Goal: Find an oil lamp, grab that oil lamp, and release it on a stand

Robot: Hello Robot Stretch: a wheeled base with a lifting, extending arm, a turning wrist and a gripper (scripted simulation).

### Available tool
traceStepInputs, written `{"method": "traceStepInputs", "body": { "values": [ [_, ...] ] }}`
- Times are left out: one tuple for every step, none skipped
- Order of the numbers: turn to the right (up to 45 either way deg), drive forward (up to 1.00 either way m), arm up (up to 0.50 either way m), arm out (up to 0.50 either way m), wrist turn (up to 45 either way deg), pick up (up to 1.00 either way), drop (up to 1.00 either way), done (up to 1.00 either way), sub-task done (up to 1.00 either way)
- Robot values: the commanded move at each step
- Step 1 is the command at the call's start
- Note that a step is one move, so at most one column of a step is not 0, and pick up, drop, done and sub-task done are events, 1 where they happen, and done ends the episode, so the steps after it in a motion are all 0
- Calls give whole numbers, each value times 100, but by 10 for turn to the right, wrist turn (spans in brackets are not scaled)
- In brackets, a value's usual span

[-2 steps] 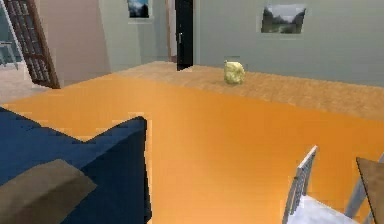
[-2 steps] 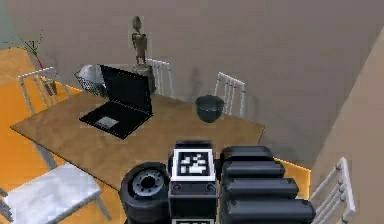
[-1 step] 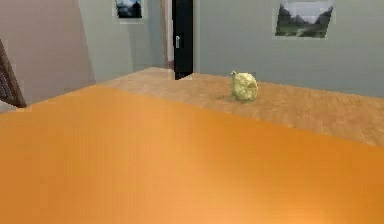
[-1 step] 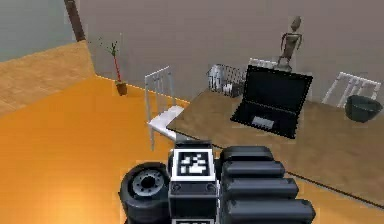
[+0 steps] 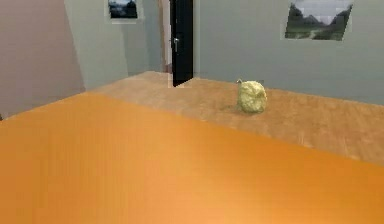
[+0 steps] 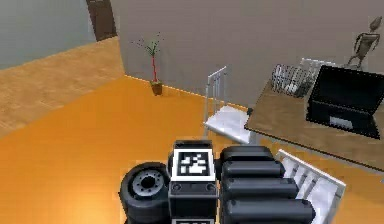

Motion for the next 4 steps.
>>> {"method": "traceStepInputs", "body": {
  "values": [
    [-450, 0, 0, 0, 0, 0, 0, 0, 0],
    [-90, 0, 0, 0, 0, 0, 0, 0, 0],
    [0, 100, 0, 0, 0, 0, 0, 0, 0],
    [0, 100, 0, 0, 0, 0, 0, 0, 0]
  ]
}}
